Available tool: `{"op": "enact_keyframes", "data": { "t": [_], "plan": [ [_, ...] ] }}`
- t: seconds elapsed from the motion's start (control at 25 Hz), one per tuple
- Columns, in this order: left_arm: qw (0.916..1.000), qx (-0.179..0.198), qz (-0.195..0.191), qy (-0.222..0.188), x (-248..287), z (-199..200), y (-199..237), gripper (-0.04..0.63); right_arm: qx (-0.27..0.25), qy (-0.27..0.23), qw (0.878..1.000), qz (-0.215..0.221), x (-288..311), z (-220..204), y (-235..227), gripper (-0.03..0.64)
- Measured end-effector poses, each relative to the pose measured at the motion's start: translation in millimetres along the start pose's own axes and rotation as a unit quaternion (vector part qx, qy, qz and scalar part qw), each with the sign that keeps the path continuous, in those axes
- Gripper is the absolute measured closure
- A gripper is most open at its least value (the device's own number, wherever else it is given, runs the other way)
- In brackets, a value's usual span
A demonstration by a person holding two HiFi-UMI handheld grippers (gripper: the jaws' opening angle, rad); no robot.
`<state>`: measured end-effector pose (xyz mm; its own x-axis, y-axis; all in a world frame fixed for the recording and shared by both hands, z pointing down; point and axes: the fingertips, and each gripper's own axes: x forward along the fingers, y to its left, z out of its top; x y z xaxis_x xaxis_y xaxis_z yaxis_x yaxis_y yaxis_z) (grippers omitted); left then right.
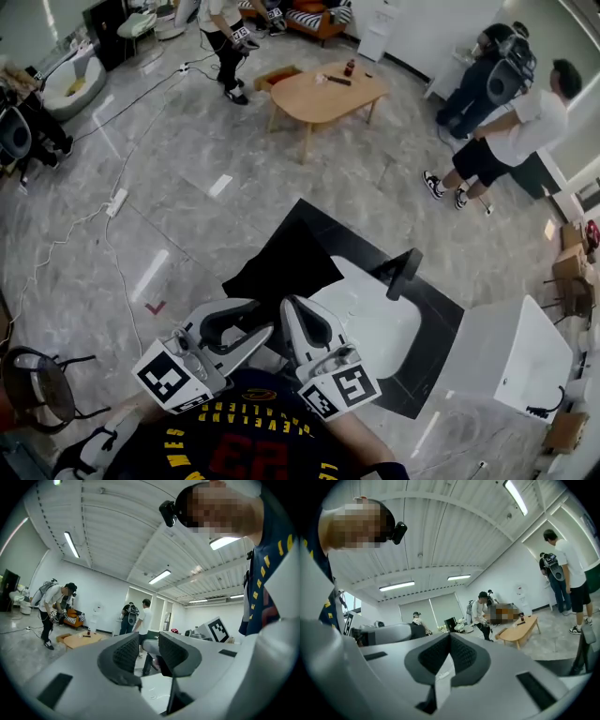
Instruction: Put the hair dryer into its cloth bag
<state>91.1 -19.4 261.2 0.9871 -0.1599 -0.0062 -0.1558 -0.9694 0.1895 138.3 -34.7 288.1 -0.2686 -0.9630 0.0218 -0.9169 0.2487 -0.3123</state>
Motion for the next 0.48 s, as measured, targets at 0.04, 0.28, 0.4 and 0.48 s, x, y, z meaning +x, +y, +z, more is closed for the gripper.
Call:
{"op": "enact_keyframes", "data": {
  "t": [0.04, 0.28, 0.4, 0.48],
  "plan": [
    [0.9999, -0.01, 0.003, 0.004, 3, -6, 0, 0.467, 0.007, -0.003, 1.0, 0.0, -3, -1, -1, 0.609],
    [0.9879, -0.121, 0.096, -0.009, -6, -20, 43, 0.592, 0.047, 0.001, 0.999, 0.007, -14, -9, -8, 0.609],
    [0.9866, -0.115, 0.114, -0.019, -9, -10, 47, 0.594, 0.013, -0.013, 1.0, 0.005, -16, 6, -8, 0.609],
    [0.9859, -0.112, 0.122, -0.028, -11, -6, 47, 0.594, -0.008, -0.01, 1.0, 0.001, -18, 7, -10, 0.609]
  ]
}}
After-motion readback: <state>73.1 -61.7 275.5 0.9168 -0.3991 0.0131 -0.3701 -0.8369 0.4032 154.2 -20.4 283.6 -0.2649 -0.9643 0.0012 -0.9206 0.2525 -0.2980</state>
